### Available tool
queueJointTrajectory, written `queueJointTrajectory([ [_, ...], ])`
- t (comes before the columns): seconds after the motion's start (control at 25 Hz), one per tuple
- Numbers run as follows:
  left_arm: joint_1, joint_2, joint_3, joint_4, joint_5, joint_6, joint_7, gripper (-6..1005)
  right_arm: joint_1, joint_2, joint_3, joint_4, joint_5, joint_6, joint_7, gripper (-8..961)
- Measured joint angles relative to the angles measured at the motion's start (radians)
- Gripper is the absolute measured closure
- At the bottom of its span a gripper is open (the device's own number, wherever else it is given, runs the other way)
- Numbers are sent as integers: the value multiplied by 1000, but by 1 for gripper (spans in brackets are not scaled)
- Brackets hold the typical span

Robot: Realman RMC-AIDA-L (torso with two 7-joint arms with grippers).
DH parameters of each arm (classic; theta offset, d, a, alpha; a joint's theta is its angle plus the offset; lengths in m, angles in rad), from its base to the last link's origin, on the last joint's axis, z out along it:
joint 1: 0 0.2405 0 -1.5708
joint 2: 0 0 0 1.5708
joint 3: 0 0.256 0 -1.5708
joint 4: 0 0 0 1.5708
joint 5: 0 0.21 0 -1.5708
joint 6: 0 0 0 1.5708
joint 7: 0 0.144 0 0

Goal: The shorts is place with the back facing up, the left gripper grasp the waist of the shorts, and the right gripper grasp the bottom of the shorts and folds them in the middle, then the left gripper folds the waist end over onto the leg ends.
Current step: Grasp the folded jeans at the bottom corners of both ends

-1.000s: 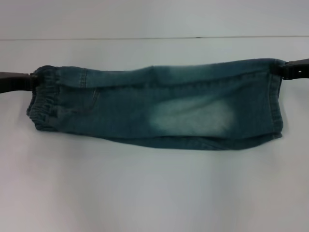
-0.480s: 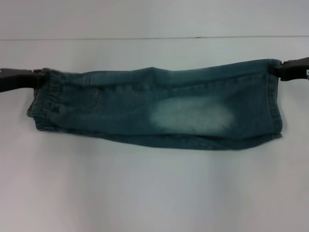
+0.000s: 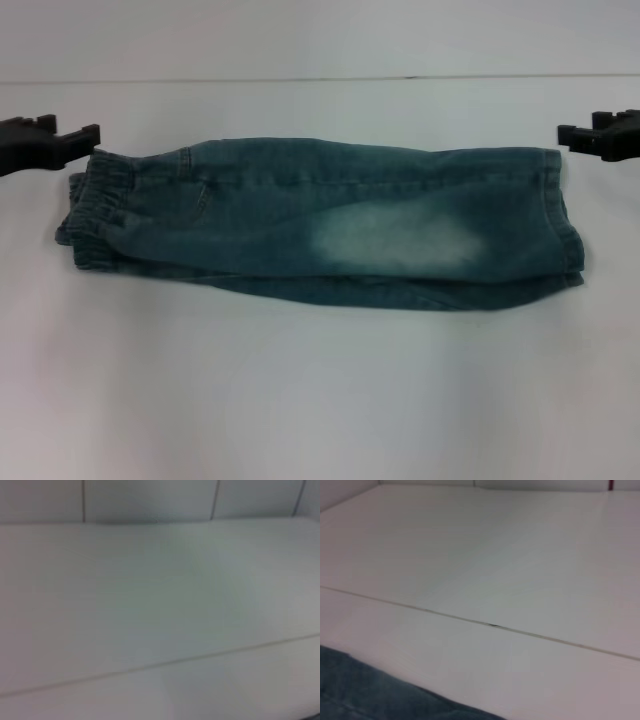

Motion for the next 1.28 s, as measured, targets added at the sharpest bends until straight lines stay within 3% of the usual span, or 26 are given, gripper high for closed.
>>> queueJointTrajectory([
  [0.2, 105, 49, -47, 4, -184, 272, 162, 344, -77, -2, 3, -44, 181, -195, -136, 300],
  [0.44, 186, 43, -152, -2, -176, 452, 310, 172, -138, 2, -3, -9, 303, -462, -384, 152],
  [0.52, 209, 39, -156, -6, -159, 453, 340, 115, -142, 3, -4, 31, 302, -515, -446, 113],
  [0.8, 221, 15, -157, -35, -129, 352, 411, 64, -146, 4, -5, 155, 301, -594, -576, 16],
  [0.84, 216, -6, -155, -48, -131, 281, 458, 66, -146, 4, -4, 165, 302, -600, -584, 16],
  [0.88, 210, -8, -149, -65, -130, 253, 475, 67, -146, 4, -4, 176, 303, -605, -587, 17],
  [1.28, 157, 1, -83, -165, -108, 97, 539, 82, -138, 7, -5, 212, 305, -620, -579, 22],
])
